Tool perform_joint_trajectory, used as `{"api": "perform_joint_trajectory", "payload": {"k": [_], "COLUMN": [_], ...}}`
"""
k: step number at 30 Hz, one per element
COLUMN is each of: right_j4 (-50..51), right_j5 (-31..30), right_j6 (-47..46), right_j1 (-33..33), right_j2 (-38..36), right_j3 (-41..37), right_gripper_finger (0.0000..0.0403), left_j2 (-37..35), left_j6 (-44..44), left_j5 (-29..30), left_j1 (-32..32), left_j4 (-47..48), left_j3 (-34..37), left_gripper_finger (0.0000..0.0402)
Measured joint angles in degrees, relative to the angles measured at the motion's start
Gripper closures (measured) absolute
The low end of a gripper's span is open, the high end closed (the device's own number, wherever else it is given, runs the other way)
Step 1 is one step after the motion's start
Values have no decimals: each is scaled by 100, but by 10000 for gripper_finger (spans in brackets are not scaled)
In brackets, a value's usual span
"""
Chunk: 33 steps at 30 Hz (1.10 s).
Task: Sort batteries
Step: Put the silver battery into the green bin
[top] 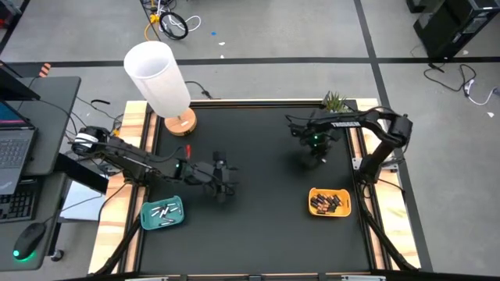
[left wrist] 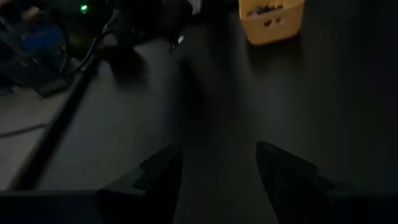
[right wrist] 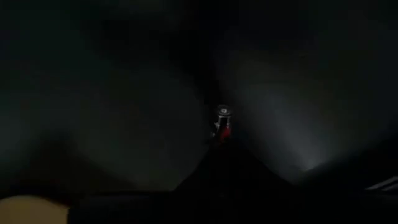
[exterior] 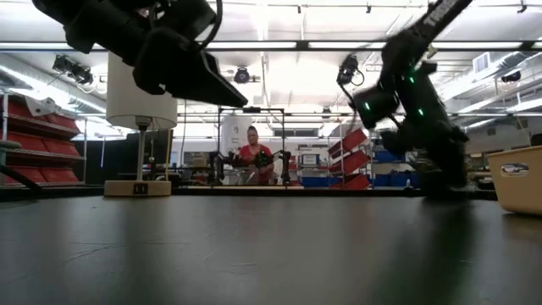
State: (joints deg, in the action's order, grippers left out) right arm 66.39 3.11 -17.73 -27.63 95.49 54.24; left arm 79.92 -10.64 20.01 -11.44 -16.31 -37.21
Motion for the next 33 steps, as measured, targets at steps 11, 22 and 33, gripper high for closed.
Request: {"api": "perform_joint_trajectory", "payload": {"k": [11, 22, 33], "right_j4": [-2299, -2244, -3315], "right_j5": [-287, -609, -1027], "right_j6": [101, 109, -1347], "right_j1": [1277, 1923, 3244], "right_j2": [-1390, -1396, -648], "right_j3": [805, 234, -554], "right_gripper_finger": [401, 342, 207], "left_j2": [0, 0, 0], "left_j6": [391, 1266, 1252], "left_j5": [192, -4, -15], "left_j1": [46, 75, 94], "left_j4": [-732, -655, -653], "left_j3": [0, 0, -2], "left_gripper_finger": [184, 184, 184]}}
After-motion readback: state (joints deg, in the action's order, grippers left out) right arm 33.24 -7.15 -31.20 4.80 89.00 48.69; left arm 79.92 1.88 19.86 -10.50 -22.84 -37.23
